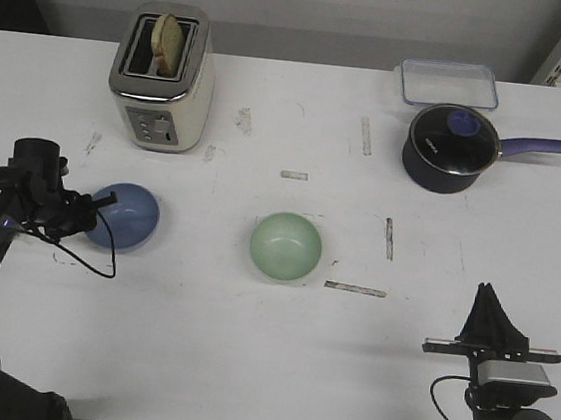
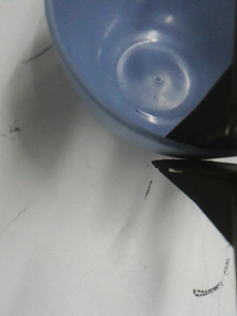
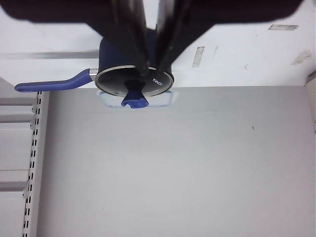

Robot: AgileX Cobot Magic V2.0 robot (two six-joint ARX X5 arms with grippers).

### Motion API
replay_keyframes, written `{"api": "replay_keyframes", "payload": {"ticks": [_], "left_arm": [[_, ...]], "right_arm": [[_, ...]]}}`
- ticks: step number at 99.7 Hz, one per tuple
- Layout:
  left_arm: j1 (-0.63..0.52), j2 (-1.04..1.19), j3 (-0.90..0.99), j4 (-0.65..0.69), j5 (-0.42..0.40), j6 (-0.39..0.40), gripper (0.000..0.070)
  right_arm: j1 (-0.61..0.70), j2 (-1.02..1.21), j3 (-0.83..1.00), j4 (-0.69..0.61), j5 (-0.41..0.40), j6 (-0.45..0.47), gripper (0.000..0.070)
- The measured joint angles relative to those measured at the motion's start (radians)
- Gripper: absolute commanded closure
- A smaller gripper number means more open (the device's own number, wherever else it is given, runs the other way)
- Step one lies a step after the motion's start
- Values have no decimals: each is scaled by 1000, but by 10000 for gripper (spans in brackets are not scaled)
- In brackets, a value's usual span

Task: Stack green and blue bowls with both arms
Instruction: 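Lift the blue bowl with the left gripper toward the green bowl, then lower the blue bowl into the green bowl and open the left gripper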

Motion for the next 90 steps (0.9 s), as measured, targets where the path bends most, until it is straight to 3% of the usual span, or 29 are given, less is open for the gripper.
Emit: {"api": "replay_keyframes", "payload": {"ticks": [26,40,69,90], "left_arm": [[-138,-51,154,-103,4,0,700],[-238,-51,214,-123,57,-6,700],[-498,-20,226,7,153,-129,700],[-647,49,226,134,160,-178,700]], "right_arm": [[0,0,0,0,0,0,688],[0,0,0,0,0,0,688],[0,0,0,0,0,0,688],[0,0,0,0,0,0,688]]}}
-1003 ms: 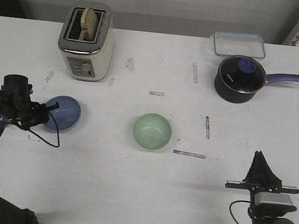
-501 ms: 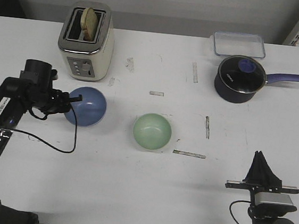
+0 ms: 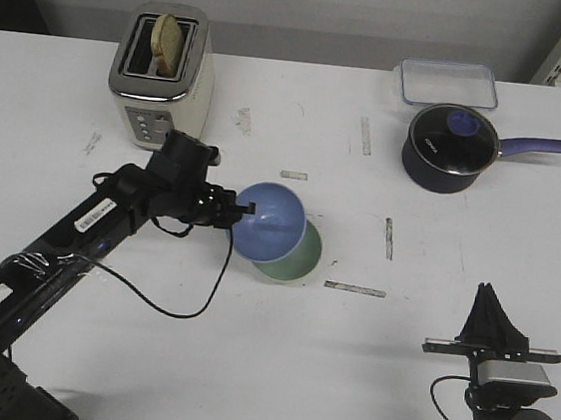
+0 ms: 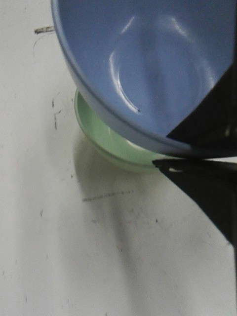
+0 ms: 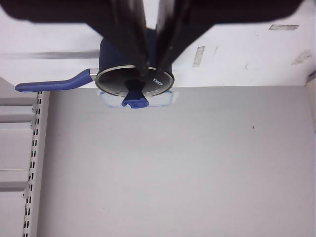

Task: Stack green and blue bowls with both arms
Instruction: 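Lower the blue bowl into the green bowl and open the left gripper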

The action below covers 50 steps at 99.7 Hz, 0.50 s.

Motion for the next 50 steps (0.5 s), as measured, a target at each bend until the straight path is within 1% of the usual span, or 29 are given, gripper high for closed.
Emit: {"api": "replay_keyframes", "payload": {"ticks": [18,39,44,50], "left_arm": [[-69,71,0,34,0,-6,699],[-87,118,0,61,-2,-6,694],[-87,120,0,63,-4,-6,675],[-88,122,0,62,-6,-6,610]], "right_arm": [[0,0,0,0,0,0,688],[0,0,0,0,0,0,688],[0,0,0,0,0,0,688],[0,0,0,0,0,0,688]]}}
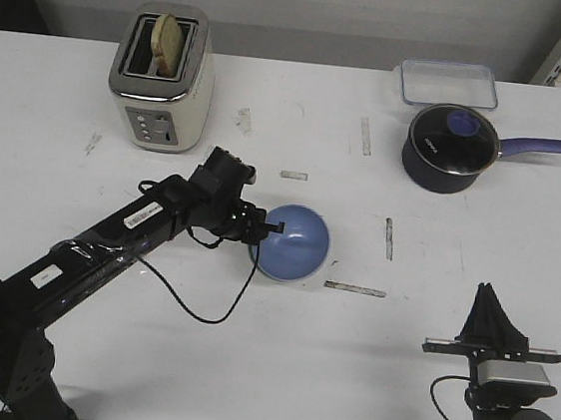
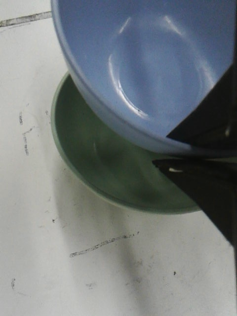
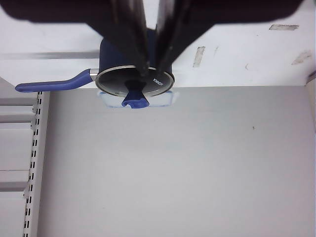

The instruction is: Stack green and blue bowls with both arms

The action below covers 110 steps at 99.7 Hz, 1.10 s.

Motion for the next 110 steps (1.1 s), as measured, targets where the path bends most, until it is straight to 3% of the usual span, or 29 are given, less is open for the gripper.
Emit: {"api": "replay_keyframes", "payload": {"ticks": [6,60,71,88,104,110], "left_arm": [[0,1,0,1,0,0,568],[-8,-120,0,-2,-1,0,568],[-8,-162,0,10,-36,16,569],[8,-278,-100,162,-76,117,577],[36,-441,-280,391,-96,219,584],[54,-505,-359,490,-117,251,651]], "right_arm": [[0,0,0,0,0,0,688],[0,0,0,0,0,0,688],[0,0,0,0,0,0,688],[0,0,0,0,0,0,688],[0,0,0,0,0,0,688],[0,0,0,0,0,0,688]]}}
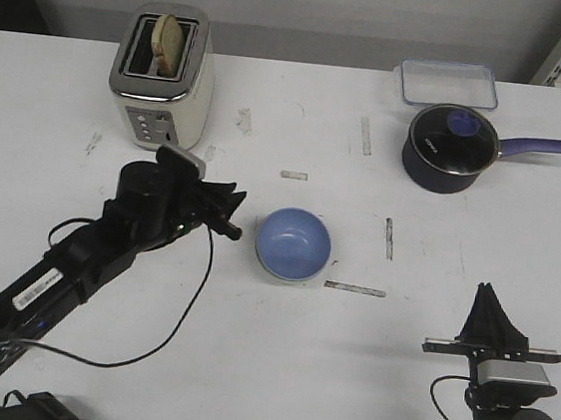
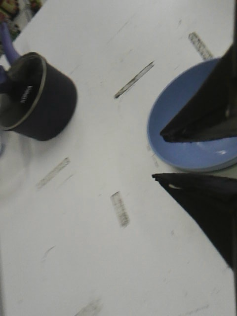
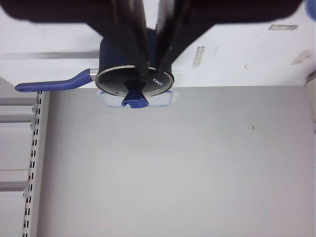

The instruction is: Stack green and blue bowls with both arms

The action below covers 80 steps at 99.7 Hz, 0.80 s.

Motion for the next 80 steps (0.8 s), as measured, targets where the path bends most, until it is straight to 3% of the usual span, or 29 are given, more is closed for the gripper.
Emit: {"api": "replay_keyframes", "payload": {"ticks": [3,16,27,80], "left_arm": [[9,-32,-40,49,-20,17,700],[46,-167,-209,223,-157,71,699],[84,-264,-320,286,-244,100,699],[325,-750,-731,284,-250,117,699]], "right_arm": [[0,0,0,0,0,0,688],[0,0,0,0,0,0,688],[0,0,0,0,0,0,688],[0,0,0,0,0,0,688]]}}
